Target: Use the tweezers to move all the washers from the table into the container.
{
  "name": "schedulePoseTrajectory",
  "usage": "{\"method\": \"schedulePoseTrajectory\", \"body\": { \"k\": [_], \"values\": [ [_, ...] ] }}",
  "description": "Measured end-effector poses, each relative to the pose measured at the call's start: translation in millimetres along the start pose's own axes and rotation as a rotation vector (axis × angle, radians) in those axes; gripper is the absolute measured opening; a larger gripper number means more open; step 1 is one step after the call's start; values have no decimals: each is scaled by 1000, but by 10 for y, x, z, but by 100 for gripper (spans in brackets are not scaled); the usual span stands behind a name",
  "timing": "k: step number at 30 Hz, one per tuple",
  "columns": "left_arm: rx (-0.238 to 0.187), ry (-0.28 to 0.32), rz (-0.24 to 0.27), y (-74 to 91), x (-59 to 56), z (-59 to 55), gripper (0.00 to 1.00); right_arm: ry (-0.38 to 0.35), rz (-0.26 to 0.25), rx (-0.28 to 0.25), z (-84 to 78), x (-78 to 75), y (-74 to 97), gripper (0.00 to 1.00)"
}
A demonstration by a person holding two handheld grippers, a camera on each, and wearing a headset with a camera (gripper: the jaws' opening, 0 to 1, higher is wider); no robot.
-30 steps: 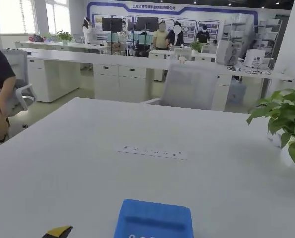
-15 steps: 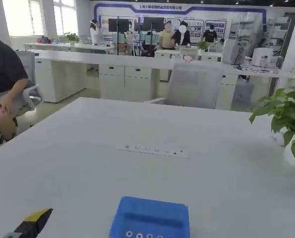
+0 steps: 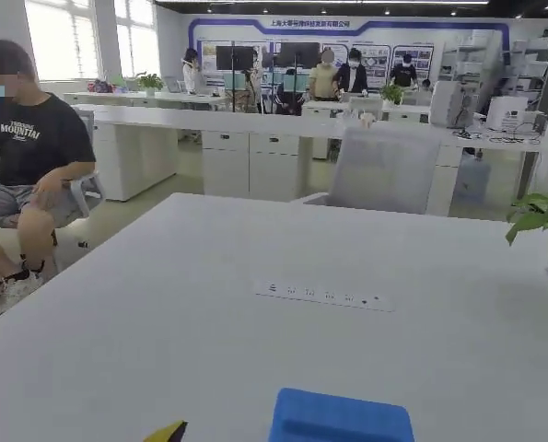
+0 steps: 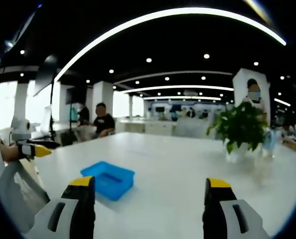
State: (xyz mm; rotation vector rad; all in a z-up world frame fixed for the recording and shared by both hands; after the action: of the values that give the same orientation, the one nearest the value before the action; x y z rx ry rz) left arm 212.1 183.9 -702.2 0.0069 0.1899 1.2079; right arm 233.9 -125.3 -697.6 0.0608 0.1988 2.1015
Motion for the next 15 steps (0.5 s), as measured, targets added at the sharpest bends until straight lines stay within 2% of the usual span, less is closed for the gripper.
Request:
{"method": "schedulePoseTrajectory", "body": {
  "k": [1, 4, 8, 10, 11, 15],
  "values": [
    [2, 7, 2, 0, 7, -1, 99, 19, 2, 7, -18, -29, 24, 90],
    [-6, 23, -1, 3, 16, 3, 99, 32, 20, 19, -18, 25, 5, 89],
    [20, 15, -4, -5, 11, -39, 99, 19, 27, 38, -69, -9, 13, 87],
    [5, 15, -17, 0, -12, -19, 99, 11, 36, 46, -85, 8, 14, 85],
    [-11, 19, -23, -1, -23, 2, 99, 6, 58, 47, -110, 10, 19, 85],
    [-2, 4, -20, 6, -30, -11, 99, 12, 58, 67, -136, 21, -1, 86]
  ]
}}
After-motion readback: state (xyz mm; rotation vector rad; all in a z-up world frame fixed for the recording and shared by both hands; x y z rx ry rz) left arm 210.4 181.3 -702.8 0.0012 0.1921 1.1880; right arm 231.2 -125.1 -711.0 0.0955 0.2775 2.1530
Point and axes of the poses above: the centre of the closed fingertips' face, and the gripper's own axes: y roughly backward along the fingers, x roughly to its left, z roughly out of its top, the point moved 3 cm from there along y, roughly backward along the fingers, and after that the axes turned 4 degrees about z, right-handed, at the moved point
